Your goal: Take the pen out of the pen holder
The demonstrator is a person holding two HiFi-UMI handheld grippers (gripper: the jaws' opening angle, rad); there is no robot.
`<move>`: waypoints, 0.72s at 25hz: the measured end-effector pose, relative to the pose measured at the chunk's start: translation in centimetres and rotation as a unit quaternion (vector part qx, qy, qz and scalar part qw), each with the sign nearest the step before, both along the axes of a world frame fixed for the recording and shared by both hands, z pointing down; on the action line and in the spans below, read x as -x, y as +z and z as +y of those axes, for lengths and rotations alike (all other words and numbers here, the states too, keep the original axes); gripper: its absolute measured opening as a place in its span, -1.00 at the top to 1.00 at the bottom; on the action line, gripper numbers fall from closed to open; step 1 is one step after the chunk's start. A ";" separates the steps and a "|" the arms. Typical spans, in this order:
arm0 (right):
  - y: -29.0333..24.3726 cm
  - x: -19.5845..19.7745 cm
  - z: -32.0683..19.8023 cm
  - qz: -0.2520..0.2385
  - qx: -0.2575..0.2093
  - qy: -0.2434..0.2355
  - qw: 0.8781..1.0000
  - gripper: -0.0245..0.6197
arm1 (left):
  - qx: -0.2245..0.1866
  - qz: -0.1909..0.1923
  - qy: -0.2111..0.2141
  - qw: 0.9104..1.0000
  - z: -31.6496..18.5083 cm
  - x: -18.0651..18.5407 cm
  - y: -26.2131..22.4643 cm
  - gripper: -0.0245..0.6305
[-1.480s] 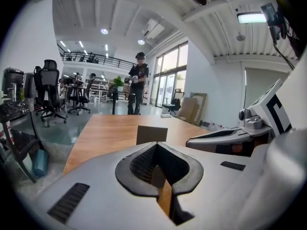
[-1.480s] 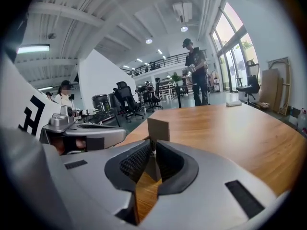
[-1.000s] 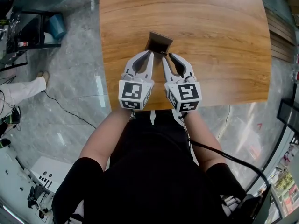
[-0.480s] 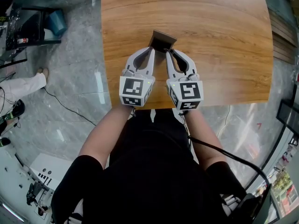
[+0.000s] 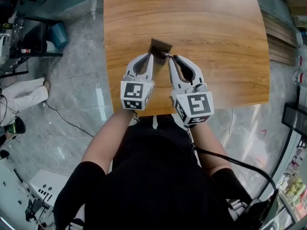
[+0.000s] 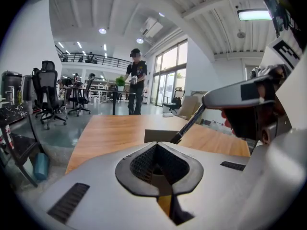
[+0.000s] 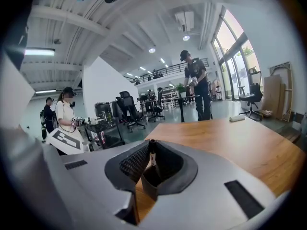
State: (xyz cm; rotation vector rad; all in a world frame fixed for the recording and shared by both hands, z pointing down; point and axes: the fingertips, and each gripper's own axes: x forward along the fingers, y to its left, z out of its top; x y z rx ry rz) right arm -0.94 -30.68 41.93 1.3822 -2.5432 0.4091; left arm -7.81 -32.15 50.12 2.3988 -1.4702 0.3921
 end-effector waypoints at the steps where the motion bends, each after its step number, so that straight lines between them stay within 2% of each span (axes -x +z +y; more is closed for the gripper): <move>1: -1.1 -0.2 0.1 -0.005 -0.006 0.002 1.000 0.82 | -0.001 0.001 -0.002 1.000 0.1 0.0 -0.2 0.93; 8: -6.0 -0.8 0.8 -0.018 -0.044 0.003 0.999 0.82 | -0.005 0.002 -0.007 1.000 0.5 0.3 -1.0 0.93; 18: -3.2 -0.4 0.5 0.003 -0.028 0.003 1.000 0.82 | -0.006 0.001 -0.008 1.000 0.6 0.6 -0.9 0.93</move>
